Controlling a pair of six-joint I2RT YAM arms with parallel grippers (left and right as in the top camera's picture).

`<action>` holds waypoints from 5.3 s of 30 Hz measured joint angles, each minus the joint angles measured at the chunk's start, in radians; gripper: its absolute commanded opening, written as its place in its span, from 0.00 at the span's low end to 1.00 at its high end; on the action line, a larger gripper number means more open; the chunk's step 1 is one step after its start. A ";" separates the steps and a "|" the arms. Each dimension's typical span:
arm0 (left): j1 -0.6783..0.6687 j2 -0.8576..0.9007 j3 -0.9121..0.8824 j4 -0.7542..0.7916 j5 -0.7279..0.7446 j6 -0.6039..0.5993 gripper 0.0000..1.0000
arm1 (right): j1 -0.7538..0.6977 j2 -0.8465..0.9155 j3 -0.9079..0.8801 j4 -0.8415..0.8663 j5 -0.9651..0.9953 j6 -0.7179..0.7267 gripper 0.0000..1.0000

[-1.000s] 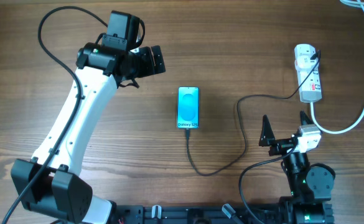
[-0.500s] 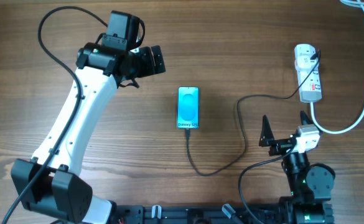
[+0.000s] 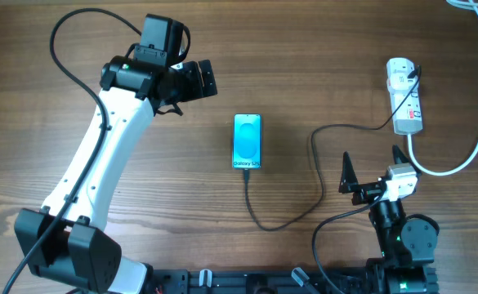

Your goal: Plug charger to phone and switch on socket

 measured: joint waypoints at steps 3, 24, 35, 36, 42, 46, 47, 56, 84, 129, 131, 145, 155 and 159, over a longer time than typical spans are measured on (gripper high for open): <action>0.000 0.000 0.000 0.000 0.000 0.000 1.00 | 0.000 0.000 0.000 0.000 0.000 0.000 1.00; 0.000 0.000 0.000 0.000 0.000 0.000 1.00 | 0.000 0.000 0.000 -0.003 0.011 0.001 1.00; 0.000 0.000 0.000 0.000 0.000 0.000 1.00 | 0.000 0.000 0.000 -0.002 0.011 0.001 1.00; 0.000 0.000 0.000 0.000 0.000 0.000 1.00 | 0.000 0.000 0.000 -0.002 0.011 0.001 1.00; 0.000 0.000 0.000 0.000 0.000 0.000 1.00 | 0.000 0.000 0.000 -0.002 0.011 0.001 1.00; 0.000 0.000 0.000 0.000 0.000 0.000 1.00 | 0.000 0.000 0.000 -0.002 0.011 0.001 1.00; 0.000 0.000 0.000 0.000 0.000 0.000 1.00 | 0.000 0.000 0.000 -0.002 0.011 0.001 1.00; 0.000 0.000 0.000 0.000 0.000 0.000 1.00 | 0.000 0.000 0.000 -0.002 0.011 0.001 1.00; 0.000 -0.049 -0.026 -0.105 -0.019 0.000 1.00 | 0.000 0.000 0.000 -0.002 0.015 0.002 1.00; 0.139 -0.961 -1.034 0.549 0.175 0.212 1.00 | 0.000 -0.002 -0.002 -0.002 0.018 0.001 1.00; 0.139 -1.011 -1.080 0.583 0.177 0.212 1.00 | 0.000 -0.002 -0.002 -0.002 0.018 0.002 1.00; 0.139 -1.353 -1.272 0.666 0.177 0.212 1.00 | 0.000 -0.002 -0.003 -0.002 0.018 0.002 1.00; 0.185 -1.473 -1.381 0.769 0.177 0.207 1.00 | 0.000 -0.002 -0.003 -0.002 0.018 0.001 1.00; 0.204 -1.508 -1.403 0.771 0.177 0.204 1.00 | 0.000 -0.002 -0.003 -0.002 0.018 0.001 1.00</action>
